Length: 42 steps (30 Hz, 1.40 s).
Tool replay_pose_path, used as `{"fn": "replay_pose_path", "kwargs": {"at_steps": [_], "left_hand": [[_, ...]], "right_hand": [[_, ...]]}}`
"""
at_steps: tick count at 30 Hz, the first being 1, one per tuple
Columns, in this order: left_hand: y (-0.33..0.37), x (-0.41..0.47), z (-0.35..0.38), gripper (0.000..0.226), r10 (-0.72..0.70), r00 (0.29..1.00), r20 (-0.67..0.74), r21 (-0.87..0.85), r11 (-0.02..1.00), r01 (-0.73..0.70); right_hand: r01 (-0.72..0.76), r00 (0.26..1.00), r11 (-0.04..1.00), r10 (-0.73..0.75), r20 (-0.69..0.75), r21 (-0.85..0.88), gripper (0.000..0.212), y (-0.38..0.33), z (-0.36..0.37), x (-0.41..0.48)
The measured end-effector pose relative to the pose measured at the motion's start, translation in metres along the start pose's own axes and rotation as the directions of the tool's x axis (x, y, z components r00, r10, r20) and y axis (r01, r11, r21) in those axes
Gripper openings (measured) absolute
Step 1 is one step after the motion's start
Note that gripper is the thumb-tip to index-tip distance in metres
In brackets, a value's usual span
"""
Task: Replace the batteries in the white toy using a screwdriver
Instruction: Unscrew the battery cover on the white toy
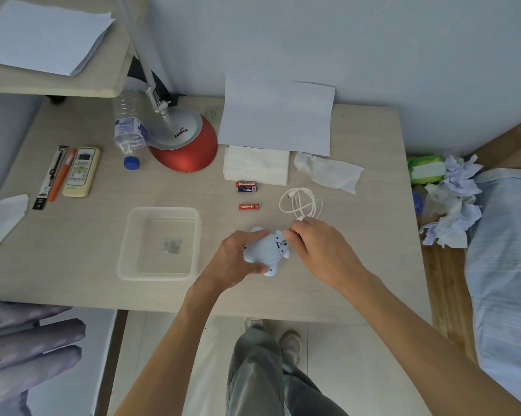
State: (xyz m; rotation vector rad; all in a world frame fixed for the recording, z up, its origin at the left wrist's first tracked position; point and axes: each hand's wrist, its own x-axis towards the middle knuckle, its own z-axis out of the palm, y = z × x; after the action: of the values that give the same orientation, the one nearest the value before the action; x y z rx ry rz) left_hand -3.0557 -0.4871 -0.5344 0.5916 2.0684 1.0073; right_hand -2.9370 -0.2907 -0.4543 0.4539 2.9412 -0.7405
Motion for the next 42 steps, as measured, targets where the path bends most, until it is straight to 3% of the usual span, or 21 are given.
{"fn": "replay_pose_path", "kwargs": {"at_steps": [3,8,11,15,17,27,34,38,42], "left_hand": [[-0.003,-0.001,0.000,0.083,-0.020,0.999,-0.049,-0.075,0.997,0.016],[-0.006,-0.004,0.000,0.082,-0.070,0.992,-0.109,-0.217,0.975,0.044],[-0.006,-0.007,0.000,0.082,-0.082,0.991,-0.104,-0.244,0.968,0.055],[-0.005,-0.007,0.000,0.082,-0.080,0.993,-0.091,-0.264,0.963,0.053],[-0.004,-0.007,-0.001,0.081,-0.085,0.993,-0.087,-0.267,0.962,0.059],[-0.006,-0.010,-0.001,0.079,-0.065,0.995,-0.076,-0.303,0.952,0.039],[-0.006,-0.009,-0.001,0.078,-0.068,0.995,-0.068,-0.328,0.944,0.042],[-0.007,-0.009,-0.001,0.078,-0.052,0.996,-0.067,-0.312,0.950,0.029],[-0.006,-0.008,-0.002,0.079,-0.053,0.997,-0.057,-0.311,0.950,0.033]], "right_hand": [[-0.034,0.999,0.999,0.034,0.005,-0.023,0.037,0.002,-0.001,0.001],[-0.038,0.999,0.994,0.036,0.021,0.106,0.008,0.010,-0.001,-0.001],[-0.020,1.000,0.987,0.019,0.006,0.157,0.003,0.011,0.002,-0.002],[-0.121,0.992,0.988,0.117,0.043,0.092,0.042,0.008,0.002,0.002],[-0.140,0.989,0.990,0.139,0.053,0.010,0.051,0.009,0.001,0.004],[-0.110,0.976,0.987,0.130,0.175,-0.118,0.044,0.010,-0.007,0.008],[-0.157,0.977,0.985,0.145,0.159,0.067,0.010,0.008,-0.008,0.005],[-0.204,0.976,0.976,0.196,0.093,0.077,0.015,0.007,-0.002,0.002],[-0.225,0.973,0.973,0.221,0.064,0.049,0.039,0.003,0.002,0.001]]}}
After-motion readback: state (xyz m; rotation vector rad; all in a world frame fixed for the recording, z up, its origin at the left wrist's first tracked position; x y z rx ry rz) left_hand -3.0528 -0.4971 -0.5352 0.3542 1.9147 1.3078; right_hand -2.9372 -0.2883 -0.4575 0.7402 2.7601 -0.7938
